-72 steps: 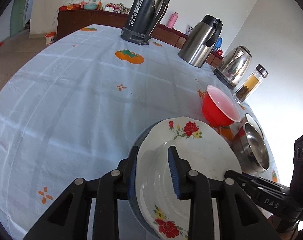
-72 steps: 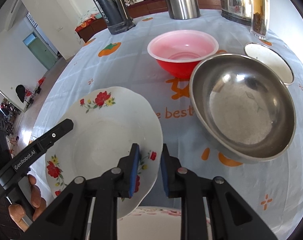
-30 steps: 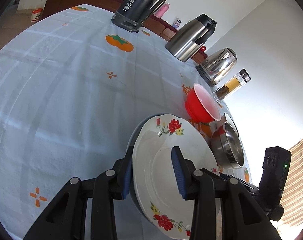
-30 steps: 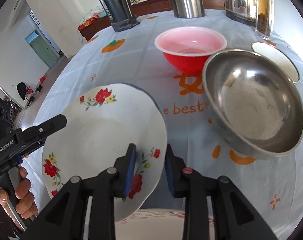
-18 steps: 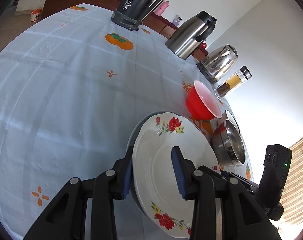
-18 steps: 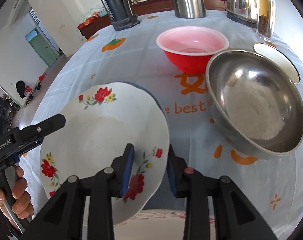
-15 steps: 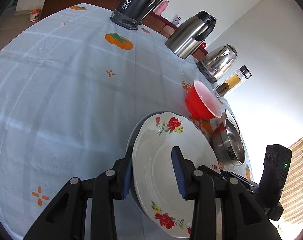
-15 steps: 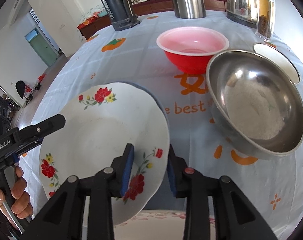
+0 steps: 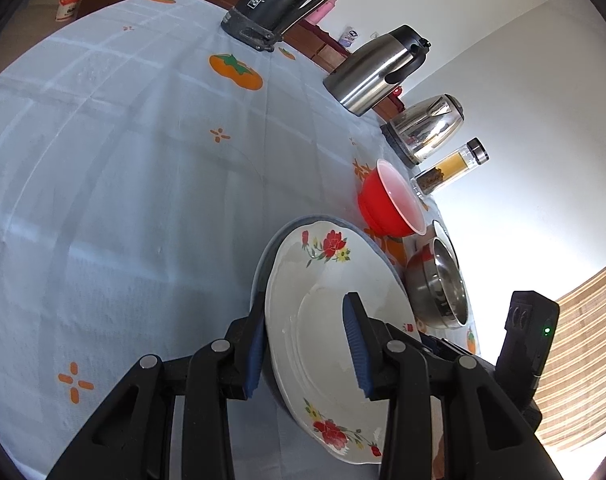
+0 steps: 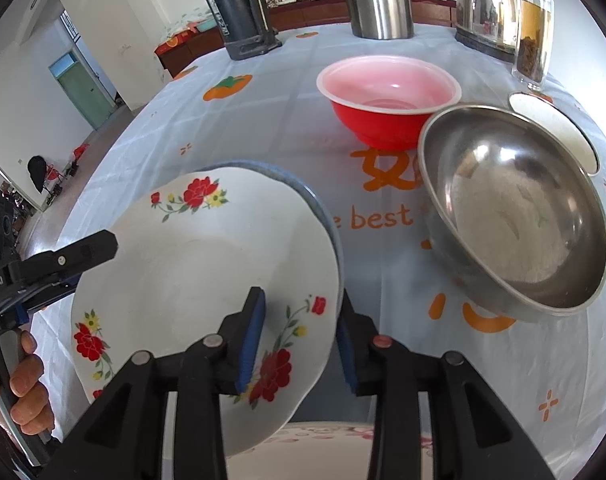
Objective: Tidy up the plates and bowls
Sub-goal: 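Lower the red-flower plate onto the blue-patterned plate, then open both tools to release the plate rim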
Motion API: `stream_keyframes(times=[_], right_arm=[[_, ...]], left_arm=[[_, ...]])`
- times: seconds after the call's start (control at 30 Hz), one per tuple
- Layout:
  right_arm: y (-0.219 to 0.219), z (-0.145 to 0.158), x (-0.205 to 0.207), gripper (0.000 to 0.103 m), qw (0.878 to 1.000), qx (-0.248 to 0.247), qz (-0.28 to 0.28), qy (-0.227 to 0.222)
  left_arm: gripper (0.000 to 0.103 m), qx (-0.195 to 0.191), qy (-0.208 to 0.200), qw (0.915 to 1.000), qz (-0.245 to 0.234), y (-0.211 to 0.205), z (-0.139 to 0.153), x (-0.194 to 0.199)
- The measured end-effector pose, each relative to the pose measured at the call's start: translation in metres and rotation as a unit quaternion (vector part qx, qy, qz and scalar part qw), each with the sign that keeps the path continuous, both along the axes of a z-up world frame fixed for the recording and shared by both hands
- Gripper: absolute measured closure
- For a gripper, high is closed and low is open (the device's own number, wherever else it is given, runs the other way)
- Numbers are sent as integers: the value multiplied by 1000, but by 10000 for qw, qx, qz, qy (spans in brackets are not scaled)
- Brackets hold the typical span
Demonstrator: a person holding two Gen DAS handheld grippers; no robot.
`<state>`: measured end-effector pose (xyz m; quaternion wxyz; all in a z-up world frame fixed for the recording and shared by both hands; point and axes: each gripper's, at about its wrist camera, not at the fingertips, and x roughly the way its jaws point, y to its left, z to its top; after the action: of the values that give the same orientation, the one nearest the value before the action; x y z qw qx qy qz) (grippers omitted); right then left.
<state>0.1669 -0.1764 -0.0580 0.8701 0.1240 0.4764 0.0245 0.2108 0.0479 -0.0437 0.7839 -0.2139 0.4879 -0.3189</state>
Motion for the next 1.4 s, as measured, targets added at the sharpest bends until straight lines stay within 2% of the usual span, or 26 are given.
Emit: stream_keyframes(times=[0.73, 0.87, 1.03, 1.3, 1.4], right_arm=[[6, 0, 1, 63, 9998, -217, 31, 30], [6, -1, 1, 63, 9997, -226, 28, 37], [6, -1, 1, 62, 9997, -254, 25, 38], [8, -1, 1, 61, 9995, -301, 0, 43], [9, 1, 1, 62, 9991, -416, -34, 25]], left_arm=[[64, 49, 34, 9999, -126, 3, 4, 0], [64, 168, -28, 9997, -177, 1, 6, -1], [64, 4, 61, 9997, -223, 8, 5, 0], [64, 40, 28, 9993, -363, 9, 7, 0], [55, 449, -195, 9987, -136, 16, 11, -1]])
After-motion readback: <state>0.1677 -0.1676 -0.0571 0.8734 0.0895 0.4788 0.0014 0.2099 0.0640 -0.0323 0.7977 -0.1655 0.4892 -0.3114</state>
